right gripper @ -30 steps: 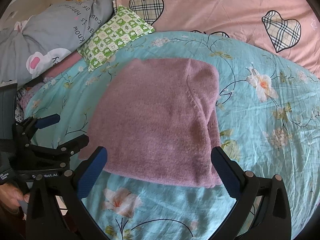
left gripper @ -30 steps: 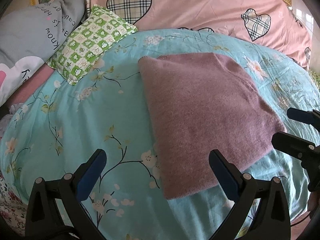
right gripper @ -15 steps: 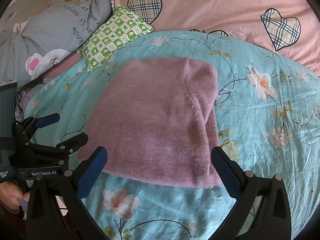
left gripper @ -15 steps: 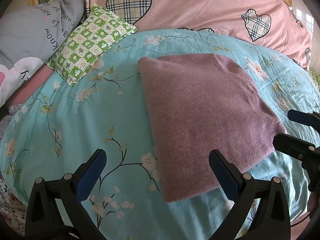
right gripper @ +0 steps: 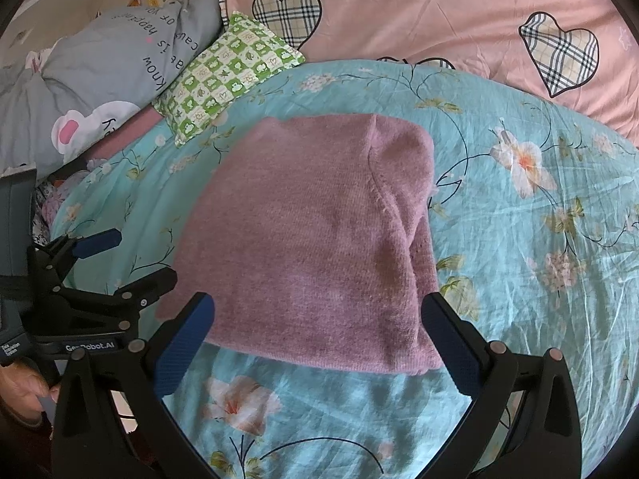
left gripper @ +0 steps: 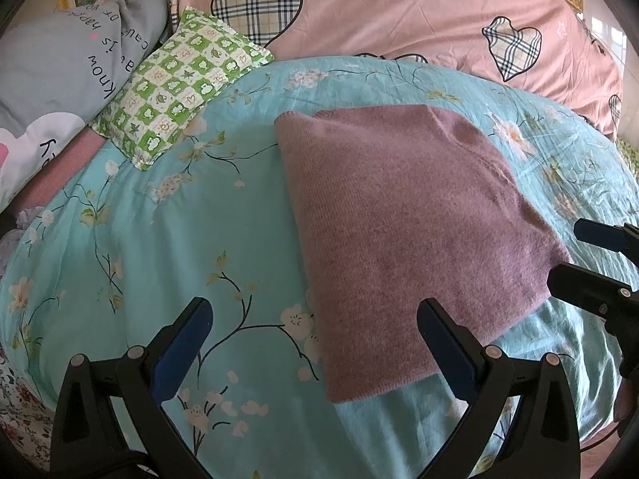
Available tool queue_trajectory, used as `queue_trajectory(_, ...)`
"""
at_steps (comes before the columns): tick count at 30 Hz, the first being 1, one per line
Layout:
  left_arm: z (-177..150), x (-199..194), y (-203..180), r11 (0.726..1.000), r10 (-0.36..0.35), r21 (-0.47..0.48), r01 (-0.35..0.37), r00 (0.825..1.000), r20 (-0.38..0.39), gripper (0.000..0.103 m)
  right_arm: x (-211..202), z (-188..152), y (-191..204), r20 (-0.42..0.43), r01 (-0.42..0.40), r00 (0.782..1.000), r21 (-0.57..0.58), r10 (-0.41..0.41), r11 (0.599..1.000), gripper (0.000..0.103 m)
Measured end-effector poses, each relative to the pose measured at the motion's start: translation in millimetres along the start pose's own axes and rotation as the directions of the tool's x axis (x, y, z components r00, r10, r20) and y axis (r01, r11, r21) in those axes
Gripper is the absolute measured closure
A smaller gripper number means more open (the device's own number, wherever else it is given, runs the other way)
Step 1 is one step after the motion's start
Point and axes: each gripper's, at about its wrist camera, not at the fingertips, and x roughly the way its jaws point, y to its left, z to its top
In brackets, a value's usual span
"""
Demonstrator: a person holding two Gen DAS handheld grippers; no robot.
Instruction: Fold small clothes
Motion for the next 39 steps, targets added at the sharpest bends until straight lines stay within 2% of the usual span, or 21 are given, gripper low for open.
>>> queue_trajectory(39,4.0,2.9,-0.8,1.000,-0.013,0.009,0.013,1.000,-0.016,0.001,0.5,-0.9,-3.0,-0.002,-0.015,1.000,0.011,0.015,1.000,0.000)
